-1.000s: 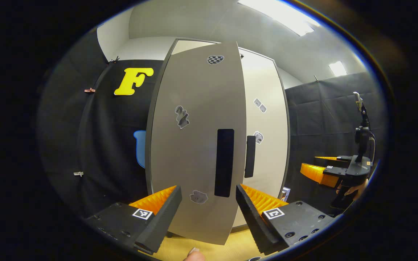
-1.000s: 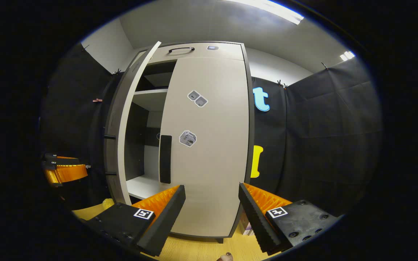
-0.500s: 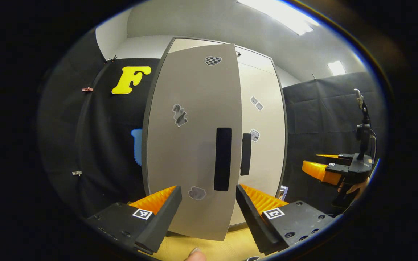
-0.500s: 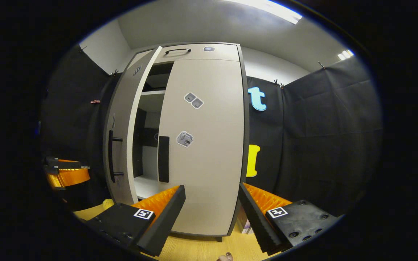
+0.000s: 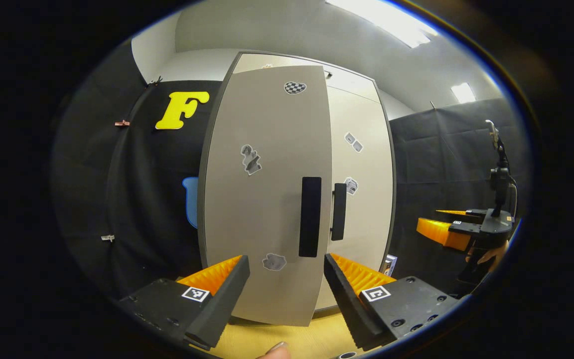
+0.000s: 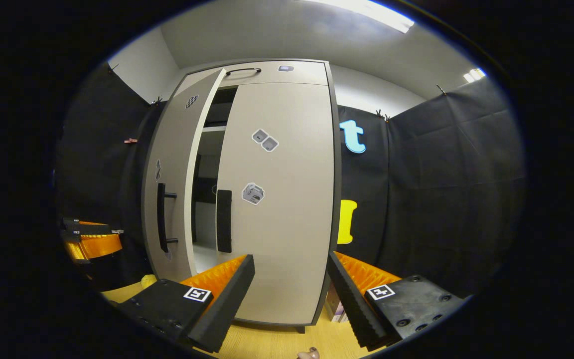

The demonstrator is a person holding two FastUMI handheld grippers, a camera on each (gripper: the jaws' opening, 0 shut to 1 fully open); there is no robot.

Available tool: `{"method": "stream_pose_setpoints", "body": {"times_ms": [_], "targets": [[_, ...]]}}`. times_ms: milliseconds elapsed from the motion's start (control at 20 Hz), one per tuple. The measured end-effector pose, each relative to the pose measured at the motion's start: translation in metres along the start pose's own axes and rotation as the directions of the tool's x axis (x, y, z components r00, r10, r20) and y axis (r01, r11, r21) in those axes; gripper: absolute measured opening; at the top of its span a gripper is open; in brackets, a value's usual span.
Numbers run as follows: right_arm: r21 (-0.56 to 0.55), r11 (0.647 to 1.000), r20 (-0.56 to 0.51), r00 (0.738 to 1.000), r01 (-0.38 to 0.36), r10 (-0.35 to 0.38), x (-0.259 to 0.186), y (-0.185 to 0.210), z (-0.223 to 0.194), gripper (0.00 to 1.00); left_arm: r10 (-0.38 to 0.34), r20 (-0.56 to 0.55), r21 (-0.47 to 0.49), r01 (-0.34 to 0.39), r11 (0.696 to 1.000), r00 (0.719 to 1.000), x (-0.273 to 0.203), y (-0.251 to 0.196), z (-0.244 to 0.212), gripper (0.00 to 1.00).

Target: Grasp the bottle in the cabinet with the left hand and place it on the coaster, then close the right door with the right hand and the left door with the left hand.

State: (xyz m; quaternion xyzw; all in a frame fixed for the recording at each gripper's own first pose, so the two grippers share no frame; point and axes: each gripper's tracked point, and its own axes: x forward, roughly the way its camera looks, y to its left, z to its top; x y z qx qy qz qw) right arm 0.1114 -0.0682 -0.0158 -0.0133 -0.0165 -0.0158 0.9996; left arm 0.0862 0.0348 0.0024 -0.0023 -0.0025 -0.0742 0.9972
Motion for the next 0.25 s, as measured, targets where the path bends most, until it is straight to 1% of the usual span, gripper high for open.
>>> {"method": "stream_pose_setpoints", "body": {"times_ms": [150, 250], "targets": [[-0.009, 1.000, -0.002, 1.000, -0.009, 0.009, 0.0005, 0.0035, -0.0008, 0.97, -0.005, 0.004, 0.023, 0.005, 1.000, 1.000, -0.0022, -0.0021, 0.0009, 0.95], [-0.014, 1.000, -0.005, 1.000, -0.009, 0.009, 0.0003, 0.0028, -0.0020, 0.97, -0.010, 0.007, 0.021, 0.009, 1.000, 1.000, -0.0019, -0.0035, 0.0010, 0.95]]}}
